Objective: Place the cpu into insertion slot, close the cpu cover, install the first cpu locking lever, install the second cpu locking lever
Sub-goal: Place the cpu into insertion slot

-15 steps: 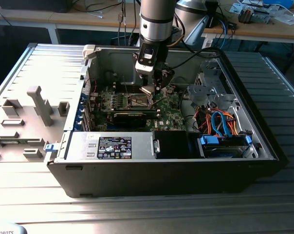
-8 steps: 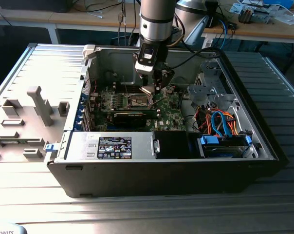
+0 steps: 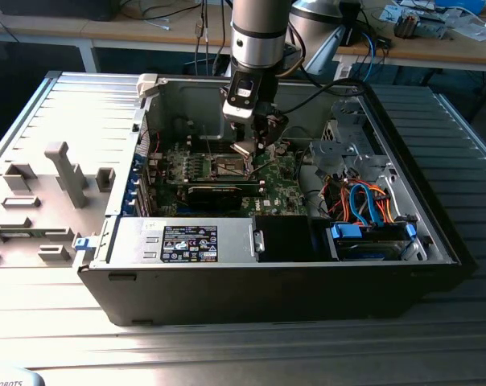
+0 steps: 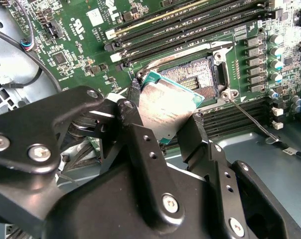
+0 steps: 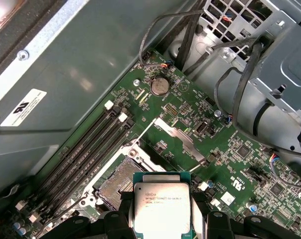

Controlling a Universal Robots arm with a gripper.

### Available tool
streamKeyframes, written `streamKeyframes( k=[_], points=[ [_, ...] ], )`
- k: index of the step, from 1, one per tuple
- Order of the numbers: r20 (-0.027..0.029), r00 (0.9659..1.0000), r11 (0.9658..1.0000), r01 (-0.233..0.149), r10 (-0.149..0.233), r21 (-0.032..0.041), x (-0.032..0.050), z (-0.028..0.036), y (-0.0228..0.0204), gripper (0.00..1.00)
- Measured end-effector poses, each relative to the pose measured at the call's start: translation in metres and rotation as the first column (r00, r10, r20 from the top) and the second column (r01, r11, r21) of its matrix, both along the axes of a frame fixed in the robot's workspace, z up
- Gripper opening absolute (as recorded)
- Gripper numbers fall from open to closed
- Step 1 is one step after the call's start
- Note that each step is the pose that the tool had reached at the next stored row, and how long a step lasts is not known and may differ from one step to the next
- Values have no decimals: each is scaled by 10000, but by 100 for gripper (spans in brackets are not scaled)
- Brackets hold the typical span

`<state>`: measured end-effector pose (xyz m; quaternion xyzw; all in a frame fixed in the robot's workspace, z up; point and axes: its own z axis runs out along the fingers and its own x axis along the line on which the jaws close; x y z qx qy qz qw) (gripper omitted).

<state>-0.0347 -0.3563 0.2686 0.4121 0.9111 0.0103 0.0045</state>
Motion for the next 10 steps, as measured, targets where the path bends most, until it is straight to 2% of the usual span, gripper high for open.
streamKeyframes(
  k=[10],
  points=[
    [0,10000,10000,84,-84,-1,0,0,0,54]
  ],
)
